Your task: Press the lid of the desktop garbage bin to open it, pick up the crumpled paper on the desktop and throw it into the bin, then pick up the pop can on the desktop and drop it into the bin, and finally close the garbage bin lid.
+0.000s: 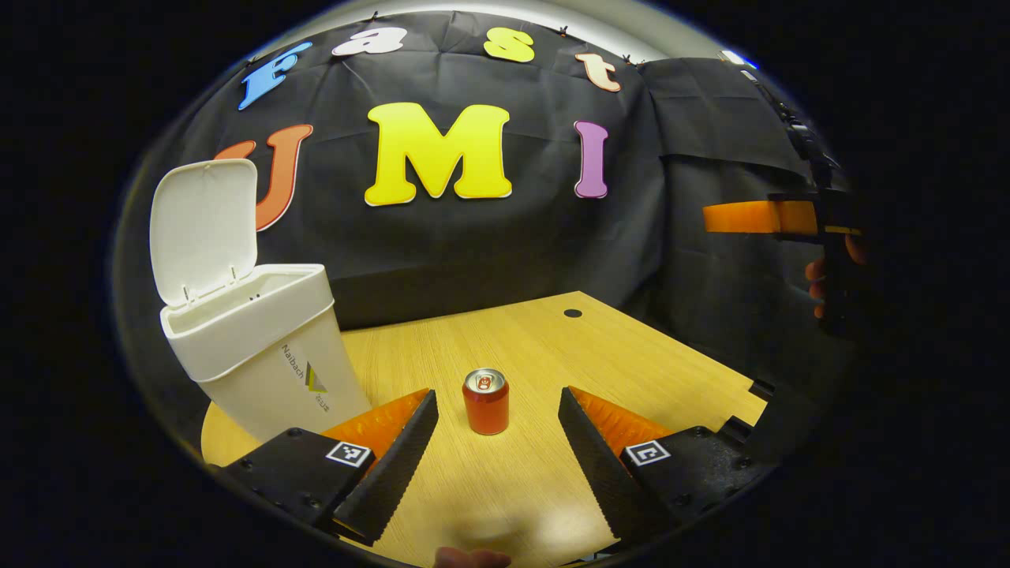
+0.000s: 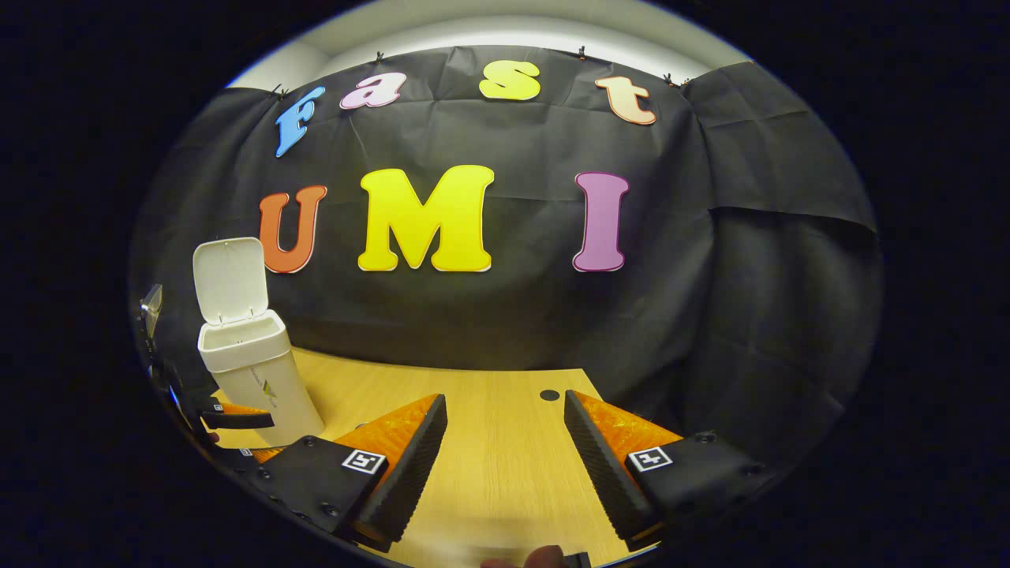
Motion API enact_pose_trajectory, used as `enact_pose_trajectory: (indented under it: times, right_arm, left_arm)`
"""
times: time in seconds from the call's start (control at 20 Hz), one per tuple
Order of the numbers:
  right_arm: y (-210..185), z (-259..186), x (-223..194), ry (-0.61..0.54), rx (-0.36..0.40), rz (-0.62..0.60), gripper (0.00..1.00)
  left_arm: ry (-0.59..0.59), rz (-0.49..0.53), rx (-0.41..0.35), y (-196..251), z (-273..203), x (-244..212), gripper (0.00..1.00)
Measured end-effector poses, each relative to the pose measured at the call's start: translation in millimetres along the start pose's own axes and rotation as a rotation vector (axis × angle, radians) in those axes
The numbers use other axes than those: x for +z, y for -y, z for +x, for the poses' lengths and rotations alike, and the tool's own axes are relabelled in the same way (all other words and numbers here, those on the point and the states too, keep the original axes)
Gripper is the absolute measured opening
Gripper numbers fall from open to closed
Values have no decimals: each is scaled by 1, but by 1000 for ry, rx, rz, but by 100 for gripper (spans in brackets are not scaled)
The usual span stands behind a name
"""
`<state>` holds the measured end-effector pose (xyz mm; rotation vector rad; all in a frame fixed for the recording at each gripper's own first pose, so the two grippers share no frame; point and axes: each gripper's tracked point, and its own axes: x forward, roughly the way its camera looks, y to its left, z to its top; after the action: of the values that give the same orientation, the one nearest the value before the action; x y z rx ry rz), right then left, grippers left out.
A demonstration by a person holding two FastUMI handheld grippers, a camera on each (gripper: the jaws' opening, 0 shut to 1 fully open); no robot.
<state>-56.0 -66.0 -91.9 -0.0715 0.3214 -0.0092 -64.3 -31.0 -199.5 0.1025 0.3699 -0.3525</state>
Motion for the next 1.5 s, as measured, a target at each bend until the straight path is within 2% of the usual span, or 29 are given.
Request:
enact_pose_trajectory:
  times: [0.35,0.55,0.95,1.5]
  right_arm:
    - [31,-18,-33,-98,-75,-21,95]
    - [34,-25,-31,-101,-75,-32,95]
    - [28,-29,-26,-93,-57,-120,95]
    - [29,-18,-34,-119,-59,-99,95]
  left_arm:
    - [-68,3,9,-7,53,-55,100]
    - [-105,25,21,-14,80,-77,100]
    - [-156,-21,6,-14,121,-101,100]
    - [-201,0,13,-21,155,-119,100]
